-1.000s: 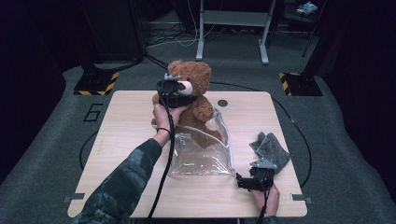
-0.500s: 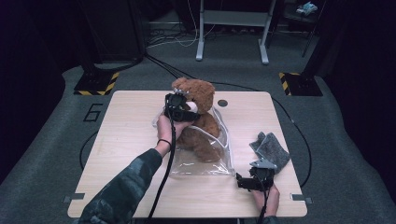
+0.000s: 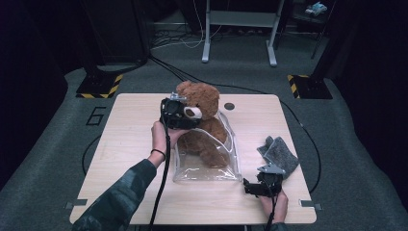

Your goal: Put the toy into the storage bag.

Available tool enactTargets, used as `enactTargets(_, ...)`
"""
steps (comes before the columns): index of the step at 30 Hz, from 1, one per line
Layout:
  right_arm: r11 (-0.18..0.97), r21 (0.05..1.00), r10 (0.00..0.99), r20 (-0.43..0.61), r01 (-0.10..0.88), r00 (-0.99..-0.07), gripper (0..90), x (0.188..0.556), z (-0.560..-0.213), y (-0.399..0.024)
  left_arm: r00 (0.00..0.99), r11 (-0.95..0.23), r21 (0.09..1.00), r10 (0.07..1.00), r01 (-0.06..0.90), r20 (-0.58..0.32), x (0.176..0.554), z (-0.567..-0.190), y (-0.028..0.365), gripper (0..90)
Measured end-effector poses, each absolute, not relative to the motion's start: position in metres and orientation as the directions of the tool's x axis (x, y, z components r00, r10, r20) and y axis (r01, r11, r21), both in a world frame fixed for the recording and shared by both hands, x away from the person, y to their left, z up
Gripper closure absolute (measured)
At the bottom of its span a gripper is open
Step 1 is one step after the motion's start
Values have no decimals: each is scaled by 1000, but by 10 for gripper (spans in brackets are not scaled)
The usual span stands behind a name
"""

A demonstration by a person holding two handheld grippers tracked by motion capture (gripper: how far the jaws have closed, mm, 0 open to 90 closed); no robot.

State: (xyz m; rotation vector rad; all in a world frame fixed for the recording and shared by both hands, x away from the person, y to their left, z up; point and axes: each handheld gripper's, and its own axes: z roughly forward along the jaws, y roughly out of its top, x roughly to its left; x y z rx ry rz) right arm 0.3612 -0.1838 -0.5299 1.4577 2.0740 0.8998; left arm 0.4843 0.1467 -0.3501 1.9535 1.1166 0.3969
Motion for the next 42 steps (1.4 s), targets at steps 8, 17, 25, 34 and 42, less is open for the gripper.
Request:
enactTargets(8,229,726,940,8,648,-341,43,361,-530,-184,552,-273,811,830,518,-74,479,-337,148,253)
enactTargets(17,229,726,940,8,648,-341,42,361,-530,-184,567,-279,821,821,497,-64,483,-338,145,380)
enactTargets(25,230,726,940,8,648,-341,42,361,-530,-184,578,-282,821,813,497,-70,475,-346,148,402)
enactTargets(34,230,726,940,7,649,-342,42,361,-530,-184,537,-260,837,842,481,-47,470,-337,161,265)
enactTargets(42,230,726,940,7,648,-342,44,361,-530,-184,511,-228,818,855,528,-91,465,-334,196,198)
